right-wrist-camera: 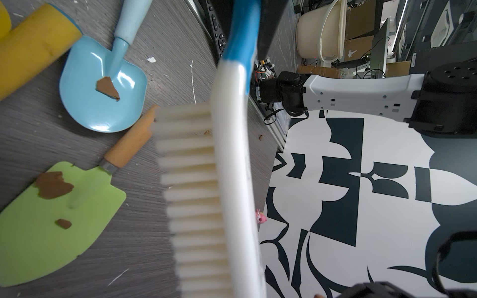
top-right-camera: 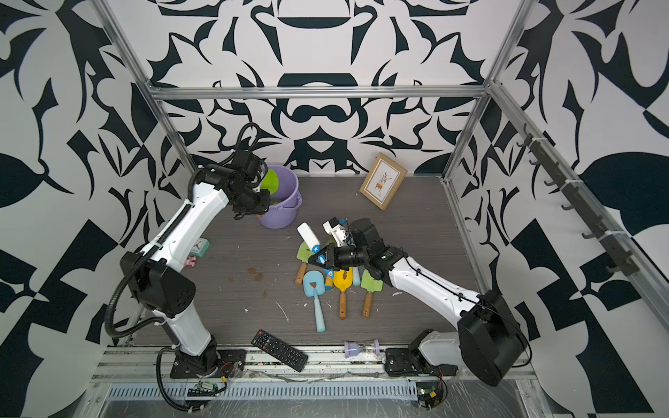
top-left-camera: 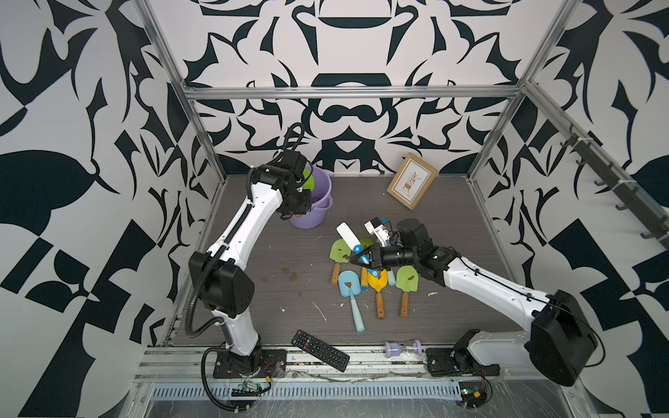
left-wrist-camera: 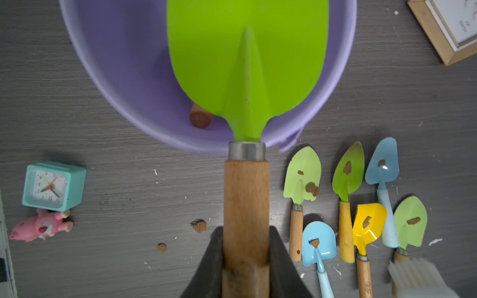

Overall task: Brush the soil off the hand trowel and place it into the bucket
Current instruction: Place the hand trowel in the bucket.

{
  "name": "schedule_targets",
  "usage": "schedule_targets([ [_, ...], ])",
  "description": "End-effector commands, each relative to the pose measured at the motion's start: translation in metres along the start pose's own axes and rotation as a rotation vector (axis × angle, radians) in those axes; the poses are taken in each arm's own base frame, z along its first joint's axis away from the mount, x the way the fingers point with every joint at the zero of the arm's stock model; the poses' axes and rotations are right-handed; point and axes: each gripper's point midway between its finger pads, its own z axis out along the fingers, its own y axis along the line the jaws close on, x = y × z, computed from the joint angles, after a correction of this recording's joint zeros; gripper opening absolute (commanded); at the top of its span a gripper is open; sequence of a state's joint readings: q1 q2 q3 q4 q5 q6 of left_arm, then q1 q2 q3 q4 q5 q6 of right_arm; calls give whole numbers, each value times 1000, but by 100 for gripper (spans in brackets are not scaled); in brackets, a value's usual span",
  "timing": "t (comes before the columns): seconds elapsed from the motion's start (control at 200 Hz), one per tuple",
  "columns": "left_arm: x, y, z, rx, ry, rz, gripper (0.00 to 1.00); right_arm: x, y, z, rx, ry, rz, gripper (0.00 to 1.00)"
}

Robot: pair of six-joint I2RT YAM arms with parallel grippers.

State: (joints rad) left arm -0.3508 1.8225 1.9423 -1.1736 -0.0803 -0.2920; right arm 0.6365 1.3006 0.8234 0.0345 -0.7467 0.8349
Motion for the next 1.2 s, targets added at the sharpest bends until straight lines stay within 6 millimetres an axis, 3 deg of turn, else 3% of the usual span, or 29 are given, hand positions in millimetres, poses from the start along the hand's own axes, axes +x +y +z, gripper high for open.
schedule_targets([
  [0.0, -12, 5, -9, 40, 26, 15, 0, -11, 24, -8, -69, -48, -88, 0],
  [0.175, -15, 5, 19, 57, 136, 21, 0, -12, 23, -6, -78, -49, -84, 0],
  [0.345, -14, 5, 26, 59, 146, 24, 0, -13, 24, -6, -83, -56, -85, 0],
  [0.505, -19, 6, 19, 50, 122, 30, 39, -16, 25, -4, -89, -63, -81, 0],
  [0.66, -29, 6, 4, 46, 65, 43, 46, -18, 28, -4, -96, -59, -89, 0],
  [0.785, -32, -5, -27, 100, -16, 27, 46, -19, 36, -5, -109, -46, -110, 0],
  [0.895, -9, -36, -53, 232, -106, 45, 49, -16, 50, -9, -169, -23, -137, 0],
  [1.005, 25, -69, -80, 524, -222, -13, 56, -18, 72, -12, -319, -5, -114, 0],
  [1.08, 50, -79, -102, 697, -308, -59, 64, -22, 89, -14, -438, 6, -95, 0],
  [1.195, 80, -83, -102, 823, -295, -125, 70, -28, 102, -15, -544, 19, -38, 0],
])
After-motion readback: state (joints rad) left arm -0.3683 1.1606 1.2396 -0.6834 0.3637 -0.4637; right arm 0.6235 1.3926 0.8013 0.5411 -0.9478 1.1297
